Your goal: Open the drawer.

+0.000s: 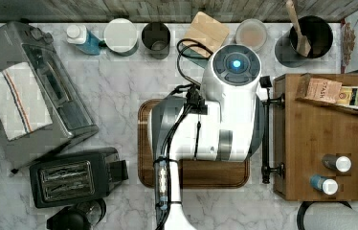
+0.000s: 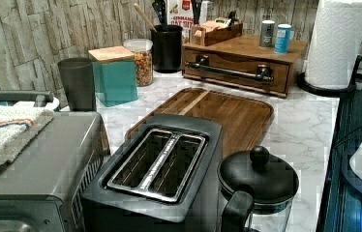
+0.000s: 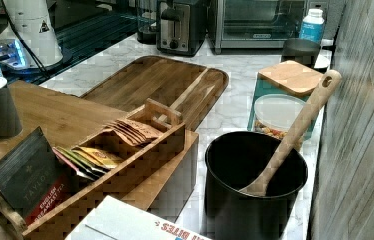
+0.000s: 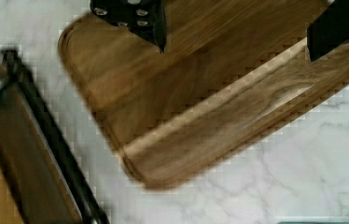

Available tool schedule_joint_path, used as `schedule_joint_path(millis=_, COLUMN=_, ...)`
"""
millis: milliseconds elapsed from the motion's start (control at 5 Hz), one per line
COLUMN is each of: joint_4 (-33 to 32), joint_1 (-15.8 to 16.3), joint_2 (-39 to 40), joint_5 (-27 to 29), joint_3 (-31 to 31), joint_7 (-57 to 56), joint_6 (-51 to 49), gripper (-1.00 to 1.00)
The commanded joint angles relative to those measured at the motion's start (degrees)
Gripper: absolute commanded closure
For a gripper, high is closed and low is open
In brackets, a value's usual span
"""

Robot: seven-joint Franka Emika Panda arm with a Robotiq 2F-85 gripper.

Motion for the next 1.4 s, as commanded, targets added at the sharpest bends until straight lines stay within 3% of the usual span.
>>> schedule_joint_path(millis=200, joint_4=-11.4, joint_1=-6.2, joint_2=-5.7, joint_5=0.9, joint_3=-6.6, joint_7=-31.4, joint_6=10.4, gripper=-1.0)
schedule_joint_path(millis=600, joint_4=-12.6, joint_1=-8.7, joint_2=-3.2, joint_5=0.4, joint_3=-8.6, joint_7=-40.6, joint_6=16.8, gripper=-1.0)
schedule_joint_path(millis=800, joint_4=-16.7, joint_1=-8.7, joint_2=-3.6, joint_5=1.2, joint_3=-9.0, joint_7=-43.5, joint_6=23.9, gripper=-1.0)
schedule_joint_path(millis=1200, joint_4=-16.8, joint_1=-9.9, joint_2=-0.5, joint_5=2.2, joint_3=-7.7, joint_7=-44.5, joint_6=24.0, gripper=-1.0)
schedule_joint_path(millis=1400, joint_4=-20.5, joint_1=-9.5, joint_2=-1.8, joint_5=1.3, joint_3=-8.1, joint_7=-44.1, joint_6=27.7, gripper=-1.0)
